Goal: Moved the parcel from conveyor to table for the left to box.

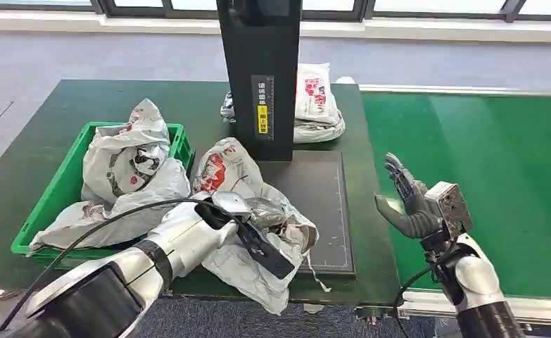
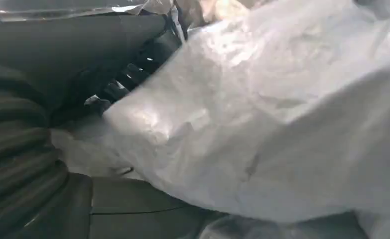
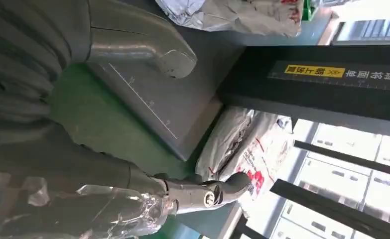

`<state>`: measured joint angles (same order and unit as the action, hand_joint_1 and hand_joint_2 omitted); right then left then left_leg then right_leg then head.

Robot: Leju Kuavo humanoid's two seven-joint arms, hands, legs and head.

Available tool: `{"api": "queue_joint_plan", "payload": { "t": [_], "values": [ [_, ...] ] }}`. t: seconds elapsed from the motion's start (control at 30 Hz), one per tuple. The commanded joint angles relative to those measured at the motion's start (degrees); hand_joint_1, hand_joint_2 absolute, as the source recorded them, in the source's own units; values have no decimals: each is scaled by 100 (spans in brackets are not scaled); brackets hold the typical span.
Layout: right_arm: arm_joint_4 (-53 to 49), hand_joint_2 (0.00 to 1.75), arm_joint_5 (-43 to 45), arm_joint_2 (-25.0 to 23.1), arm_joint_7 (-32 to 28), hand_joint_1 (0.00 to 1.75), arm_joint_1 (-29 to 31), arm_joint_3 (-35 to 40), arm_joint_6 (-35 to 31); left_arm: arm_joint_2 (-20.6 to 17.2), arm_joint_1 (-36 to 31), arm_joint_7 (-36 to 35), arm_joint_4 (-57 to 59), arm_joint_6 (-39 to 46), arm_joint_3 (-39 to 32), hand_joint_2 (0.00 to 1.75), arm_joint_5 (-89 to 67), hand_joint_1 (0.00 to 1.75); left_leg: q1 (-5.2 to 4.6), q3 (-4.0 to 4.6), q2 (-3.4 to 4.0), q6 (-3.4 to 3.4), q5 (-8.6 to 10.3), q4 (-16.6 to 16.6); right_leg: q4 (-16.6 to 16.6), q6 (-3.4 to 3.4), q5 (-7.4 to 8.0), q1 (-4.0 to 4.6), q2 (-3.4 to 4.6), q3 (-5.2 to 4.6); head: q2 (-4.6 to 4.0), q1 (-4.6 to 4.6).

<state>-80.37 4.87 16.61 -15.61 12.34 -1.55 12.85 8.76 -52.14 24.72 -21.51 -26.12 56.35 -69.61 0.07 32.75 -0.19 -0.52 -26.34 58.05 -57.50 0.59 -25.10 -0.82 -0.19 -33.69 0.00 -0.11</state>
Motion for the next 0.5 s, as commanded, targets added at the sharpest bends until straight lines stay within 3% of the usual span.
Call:
{"api": "queue_joint_plan", "payload": {
  "t": [0.03,0.2,0.33,0.5],
  "values": [
    [276,175,46,-152,-37,0,145,90,64,-134,-164,-719,134,1305,6,175,354,175,3,1,13,-2,0,-3,5,-4,6,4,14,-5,0,0],
    [-314,175,364,177,64,0,-406,-155,129,-458,-276,-1440,-694,3117,-440,175,670,175,5,29,-4,-3,7,6,1,-3,9,6,-4,-31,0,0],
    [-662,175,441,99,107,0,-772,-371,114,-750,-194,-2172,-1453,4520,-715,175,247,175,4,44,-25,5,18,8,4,3,9,6,-26,-37,0,0],
    [-722,175,399,33,128,0,-831,-369,78,-788,-180,-2206,-1580,4550,-794,175,179,175,1,41,-14,4,13,8,0,5,7,2,-13,-42,0,0]
  ]
}}
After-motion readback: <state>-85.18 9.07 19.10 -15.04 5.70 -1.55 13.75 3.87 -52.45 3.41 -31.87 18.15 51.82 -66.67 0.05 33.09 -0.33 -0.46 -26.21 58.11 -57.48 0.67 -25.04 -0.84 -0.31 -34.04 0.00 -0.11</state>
